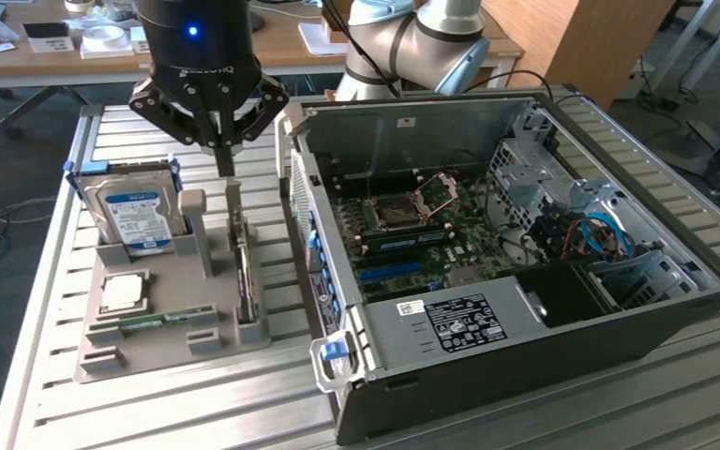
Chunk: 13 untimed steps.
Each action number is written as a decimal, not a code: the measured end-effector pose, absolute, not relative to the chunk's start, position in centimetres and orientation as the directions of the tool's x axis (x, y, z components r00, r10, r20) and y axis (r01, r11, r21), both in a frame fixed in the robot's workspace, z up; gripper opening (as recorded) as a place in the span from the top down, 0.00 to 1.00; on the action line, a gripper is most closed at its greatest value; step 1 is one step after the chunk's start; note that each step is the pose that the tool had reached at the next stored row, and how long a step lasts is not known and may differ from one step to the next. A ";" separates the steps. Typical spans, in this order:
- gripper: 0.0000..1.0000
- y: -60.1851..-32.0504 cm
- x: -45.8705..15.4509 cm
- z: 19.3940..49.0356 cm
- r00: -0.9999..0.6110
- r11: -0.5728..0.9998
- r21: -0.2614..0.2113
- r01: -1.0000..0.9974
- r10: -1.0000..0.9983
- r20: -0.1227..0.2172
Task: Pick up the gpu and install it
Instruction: 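Reach for the gpu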
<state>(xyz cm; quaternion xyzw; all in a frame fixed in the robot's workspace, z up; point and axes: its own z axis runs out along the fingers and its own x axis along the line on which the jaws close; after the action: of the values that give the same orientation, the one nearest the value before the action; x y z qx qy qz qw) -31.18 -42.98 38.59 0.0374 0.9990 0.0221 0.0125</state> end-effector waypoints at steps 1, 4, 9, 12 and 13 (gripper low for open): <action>0.89 -43.0 -31.2 38.6 -0.997 0.996 0.045 0.074 0.075 -0.023; 0.89 -43.0 -31.2 38.6 -0.997 0.996 0.045 0.074 0.075 -0.023; 0.89 -43.7 -31.2 38.6 -0.997 0.996 0.045 0.074 0.075 -0.023; 0.89 -43.9 -31.2 38.6 -0.997 0.996 0.045 0.074 0.075 -0.023; 0.89 -43.9 -31.3 38.5 -0.997 0.996 0.045 0.074 0.075 -0.023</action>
<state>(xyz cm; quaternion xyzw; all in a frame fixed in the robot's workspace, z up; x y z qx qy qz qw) -31.28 -43.87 38.54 0.0375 0.9990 0.0221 0.0125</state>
